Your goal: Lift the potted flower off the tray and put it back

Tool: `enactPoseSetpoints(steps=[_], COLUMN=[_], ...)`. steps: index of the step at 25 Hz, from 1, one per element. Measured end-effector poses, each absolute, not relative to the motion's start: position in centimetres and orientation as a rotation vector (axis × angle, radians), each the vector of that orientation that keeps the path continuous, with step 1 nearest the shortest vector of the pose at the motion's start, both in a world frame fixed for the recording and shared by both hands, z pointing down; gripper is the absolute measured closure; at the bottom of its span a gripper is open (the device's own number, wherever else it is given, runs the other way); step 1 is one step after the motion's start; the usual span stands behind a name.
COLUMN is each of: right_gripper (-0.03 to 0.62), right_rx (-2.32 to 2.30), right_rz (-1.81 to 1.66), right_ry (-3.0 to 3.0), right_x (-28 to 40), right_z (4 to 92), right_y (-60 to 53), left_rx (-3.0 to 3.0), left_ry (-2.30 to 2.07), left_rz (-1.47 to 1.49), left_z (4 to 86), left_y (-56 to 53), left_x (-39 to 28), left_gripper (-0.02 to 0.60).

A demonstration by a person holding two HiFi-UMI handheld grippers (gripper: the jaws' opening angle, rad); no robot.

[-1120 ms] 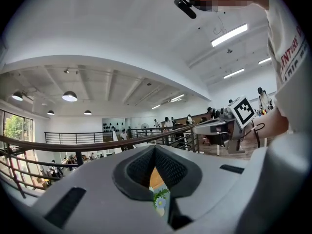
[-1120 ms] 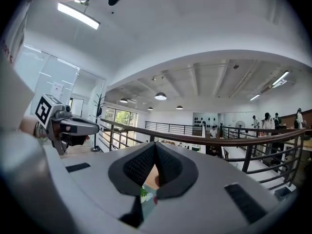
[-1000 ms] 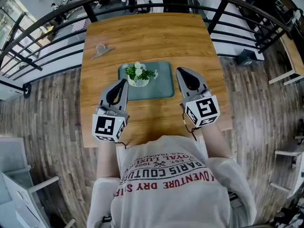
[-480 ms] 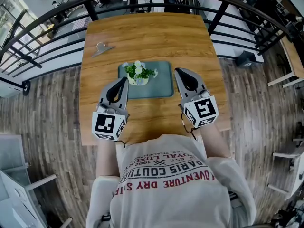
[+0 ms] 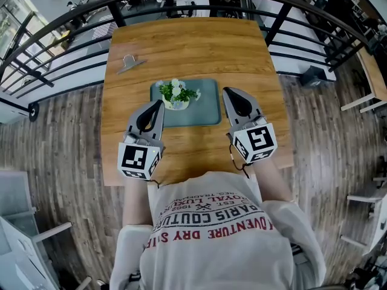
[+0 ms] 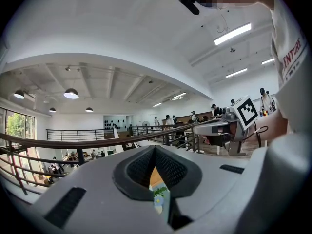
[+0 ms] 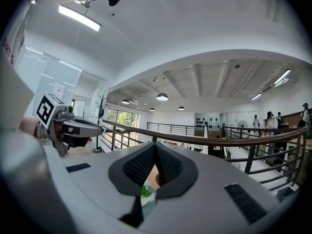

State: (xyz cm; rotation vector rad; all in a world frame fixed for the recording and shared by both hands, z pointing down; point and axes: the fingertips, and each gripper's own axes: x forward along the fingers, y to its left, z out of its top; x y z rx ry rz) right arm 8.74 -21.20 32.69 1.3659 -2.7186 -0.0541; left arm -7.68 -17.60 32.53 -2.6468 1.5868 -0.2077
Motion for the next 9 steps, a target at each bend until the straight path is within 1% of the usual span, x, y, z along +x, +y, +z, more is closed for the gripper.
enactPoseSetpoints(steps=[9], right_gripper=[0.568], right_rx=[1.378], right_rz=[-0.059], right_ry=[-2.726], right_x=[8.77], right_z=[32.43], right_y=[-21.30], left_rx=[-2.643], left_ry=[1.571], left_rz=[-0.208], left_z=[32.28], left_y=[-17.76], left_x=[-7.44], left_gripper=[0.569])
